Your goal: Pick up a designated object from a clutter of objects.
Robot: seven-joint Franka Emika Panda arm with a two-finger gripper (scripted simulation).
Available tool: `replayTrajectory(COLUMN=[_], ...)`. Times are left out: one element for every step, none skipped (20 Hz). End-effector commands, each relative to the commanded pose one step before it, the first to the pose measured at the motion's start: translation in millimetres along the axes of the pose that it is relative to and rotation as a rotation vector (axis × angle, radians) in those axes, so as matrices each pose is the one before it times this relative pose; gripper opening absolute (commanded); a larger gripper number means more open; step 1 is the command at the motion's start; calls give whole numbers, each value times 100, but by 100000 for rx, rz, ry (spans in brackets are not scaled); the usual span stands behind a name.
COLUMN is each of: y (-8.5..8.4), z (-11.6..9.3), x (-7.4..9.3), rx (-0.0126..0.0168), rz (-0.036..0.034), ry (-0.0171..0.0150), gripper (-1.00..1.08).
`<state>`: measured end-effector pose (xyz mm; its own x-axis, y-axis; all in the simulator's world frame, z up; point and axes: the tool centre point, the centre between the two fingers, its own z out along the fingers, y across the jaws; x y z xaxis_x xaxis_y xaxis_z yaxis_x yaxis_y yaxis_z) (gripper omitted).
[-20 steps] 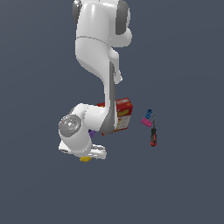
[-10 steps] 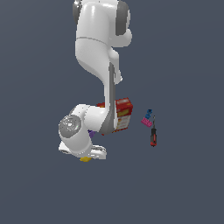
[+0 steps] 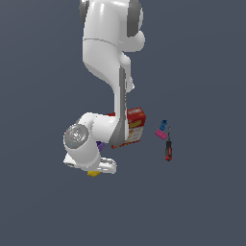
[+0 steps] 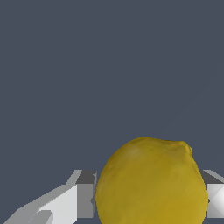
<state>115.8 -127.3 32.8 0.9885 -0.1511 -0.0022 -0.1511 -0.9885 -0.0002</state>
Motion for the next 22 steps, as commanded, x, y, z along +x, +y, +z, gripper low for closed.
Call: replayTrajectory(y=[240,121,136,152,168,184,205,216,233,250,267,284,316,309,310,312,329,316,318,320,339,325], z=[-618,-290,-327,-364,-402,-441,-469,-519,-560,-600,-642,-684,-729,-745,-750,-755,-760,-765,-770,-776,-781,-787], x=[-294,-198,-223,-249,-274,-300,-326,-353,-380,-407,-435,-463,-492,-502,-504,-506,-510,-510,-512,-515,-519,-519], rx=[-13,0,0,0,0,0,68,0,0,0,0,0,67,0,0,0,68,0,0,0,68,0], rz=[28,0,0,0,0,0,2,0,0,0,0,0,13,0,0,0,10,0,0,0,10,0], ry=[186,0,0,0,0,0,-13,0,0,0,0,0,11,0,0,0,7,0,0,0,8,0], gripper=[-100,-100,-100,-100,-100,-100,-100,-100,-100,-100,-100,-100,-100,-100,-100,-100,-100,-100,-100,-100,-100,-100])
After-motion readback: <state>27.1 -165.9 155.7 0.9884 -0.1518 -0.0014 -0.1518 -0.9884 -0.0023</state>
